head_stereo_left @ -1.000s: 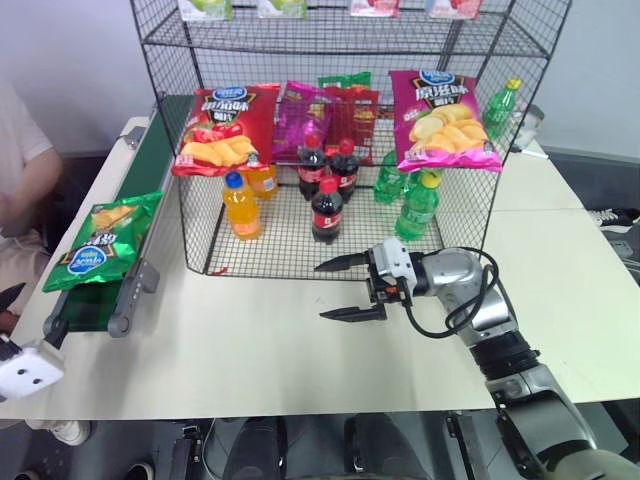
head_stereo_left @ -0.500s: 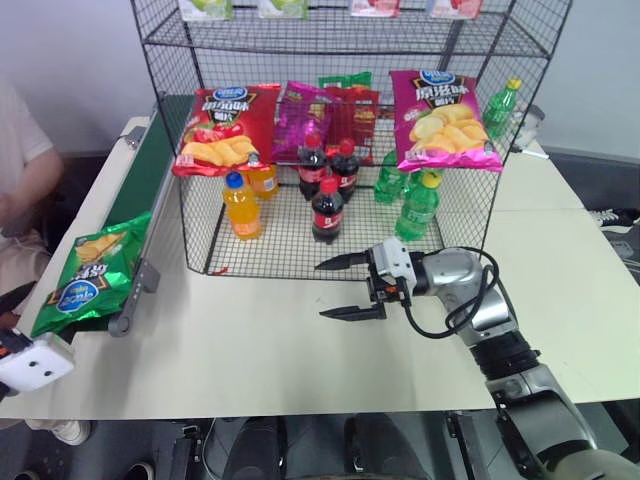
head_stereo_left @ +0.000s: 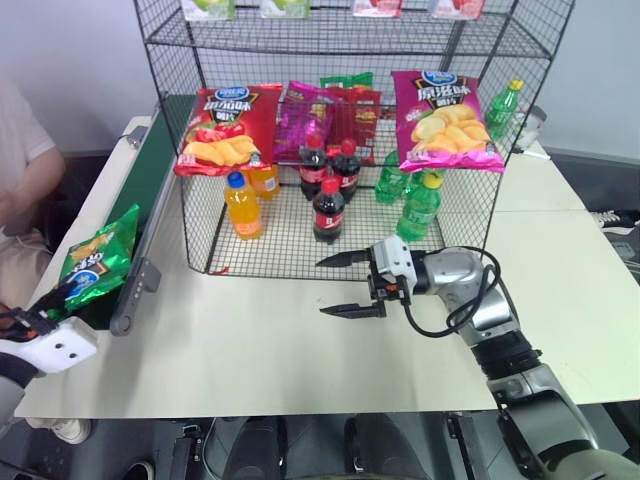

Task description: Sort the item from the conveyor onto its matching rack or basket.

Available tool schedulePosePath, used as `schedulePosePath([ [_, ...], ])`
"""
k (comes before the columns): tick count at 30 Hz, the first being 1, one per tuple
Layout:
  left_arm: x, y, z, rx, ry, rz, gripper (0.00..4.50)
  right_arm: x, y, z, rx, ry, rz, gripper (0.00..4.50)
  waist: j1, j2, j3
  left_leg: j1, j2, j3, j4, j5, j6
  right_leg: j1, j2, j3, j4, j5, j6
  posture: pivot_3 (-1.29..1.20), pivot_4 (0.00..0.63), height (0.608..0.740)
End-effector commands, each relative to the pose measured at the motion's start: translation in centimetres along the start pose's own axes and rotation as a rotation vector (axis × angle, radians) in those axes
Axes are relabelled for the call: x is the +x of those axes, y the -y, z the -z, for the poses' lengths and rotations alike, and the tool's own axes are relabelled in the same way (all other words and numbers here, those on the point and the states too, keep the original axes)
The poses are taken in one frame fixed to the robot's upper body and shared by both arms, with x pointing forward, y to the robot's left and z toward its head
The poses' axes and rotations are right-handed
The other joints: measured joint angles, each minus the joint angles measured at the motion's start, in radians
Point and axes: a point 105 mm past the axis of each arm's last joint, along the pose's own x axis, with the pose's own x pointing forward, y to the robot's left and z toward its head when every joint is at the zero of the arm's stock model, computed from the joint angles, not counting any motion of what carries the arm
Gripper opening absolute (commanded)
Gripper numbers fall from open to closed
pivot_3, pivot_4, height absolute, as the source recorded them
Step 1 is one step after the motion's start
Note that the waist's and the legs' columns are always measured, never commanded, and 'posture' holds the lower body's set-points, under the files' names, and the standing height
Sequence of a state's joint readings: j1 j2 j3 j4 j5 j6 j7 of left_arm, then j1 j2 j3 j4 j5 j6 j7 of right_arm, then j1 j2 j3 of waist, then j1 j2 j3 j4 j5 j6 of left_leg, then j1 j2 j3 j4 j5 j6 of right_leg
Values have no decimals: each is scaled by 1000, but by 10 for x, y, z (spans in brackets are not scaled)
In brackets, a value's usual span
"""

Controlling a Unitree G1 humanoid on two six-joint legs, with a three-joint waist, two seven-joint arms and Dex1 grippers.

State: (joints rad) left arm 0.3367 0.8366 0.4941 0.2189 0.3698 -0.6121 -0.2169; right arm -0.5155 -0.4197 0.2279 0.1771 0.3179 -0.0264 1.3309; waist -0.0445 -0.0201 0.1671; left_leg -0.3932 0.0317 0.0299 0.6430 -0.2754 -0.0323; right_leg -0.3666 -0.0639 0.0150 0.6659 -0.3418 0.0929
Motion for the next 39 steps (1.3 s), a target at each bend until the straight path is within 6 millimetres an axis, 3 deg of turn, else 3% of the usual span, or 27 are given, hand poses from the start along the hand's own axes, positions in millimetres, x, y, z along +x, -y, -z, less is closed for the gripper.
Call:
schedulePosePath([
  [1, 4, -6, -1, 3, 8, -8, 187, -3, 4, -14, -62, 17, 18, 3922, -1, 0, 0, 0, 0, 0, 0, 0, 0, 0, 0, 0, 0, 0, 0, 0, 150, 739],
  [7, 6, -23, -8, -67, 57, -68, 26, -3, 5, -11, -67, 9, 29, 3922, 0, 0, 0, 0, 0, 0, 0, 0, 0, 0, 0, 0, 1, 0, 0, 0, 150, 739],
  [11, -5, -47, -35, -397, 227, -53, 26, -4, 6, -12, -69, 15, 40, 3922, 0, 0, 0, 0, 0, 0, 1, 0, 0, 0, 0, 0, 1, 0, 0, 0, 150, 739],
  [13, -18, -50, -54, -611, 313, 82, 26, -5, 7, -11, -66, 17, 43, 3922, -4, 0, 0, -1, 1, 0, 2, 0, 0, -1, 0, 0, 1, 0, 0, 0, 150, 739],
  [19, -71, -69, -115, -1031, 461, 527, 26, -12, 12, -12, -42, 23, 58, 3922, -18, 0, 0, -1, 0, -1, 2, 0, 0, 1, 0, 0, 0, 0, 0, 0, 150, 739],
  [23, -97, -75, -162, -1275, 580, 857, 26, -22, 7, -21, 79, 82, 40, 3922, -12, 2, 1, 1, 0, -2, 4, 0, 0, 4, 0, -1, 0, 0, 0, 0, 150, 739],
  [25, -98, -78, -171, -1342, 626, 912, 26, -25, 0, -22, 135, 89, 16, 3922, -3, 4, 2, 2, 0, -2, 5, 0, 0, 5, 0, -2, 0, 0, -1, 0, 150, 739],
  [30, -82, -74, -197, -1427, 788, 994, 26, -42, -9, -35, 468, 209, 18, 3922, 2, 5, 3, 2, 0, -2, 4, 0, 0, 5, 2, -2, 0, 0, -1, 0, 150, 739],
  [33, -71, -67, -221, -1428, 901, 1070, 26, -58, -19, -55, 670, 324, -30, 3922, 9, 6, 4, 2, 0, -2, 5, 0, 0, 6, 2, -1, 0, 0, -1, 0, 150, 739],
  [39, -41, -78, -231, -1456, 1026, 1114, 26, -70, -27, -60, 723, 349, 20, 3922, 3, 6, 3, 2, 0, -3, 5, 0, 0, 6, 3, -1, -1, 0, 0, 0, 150, 739],
])
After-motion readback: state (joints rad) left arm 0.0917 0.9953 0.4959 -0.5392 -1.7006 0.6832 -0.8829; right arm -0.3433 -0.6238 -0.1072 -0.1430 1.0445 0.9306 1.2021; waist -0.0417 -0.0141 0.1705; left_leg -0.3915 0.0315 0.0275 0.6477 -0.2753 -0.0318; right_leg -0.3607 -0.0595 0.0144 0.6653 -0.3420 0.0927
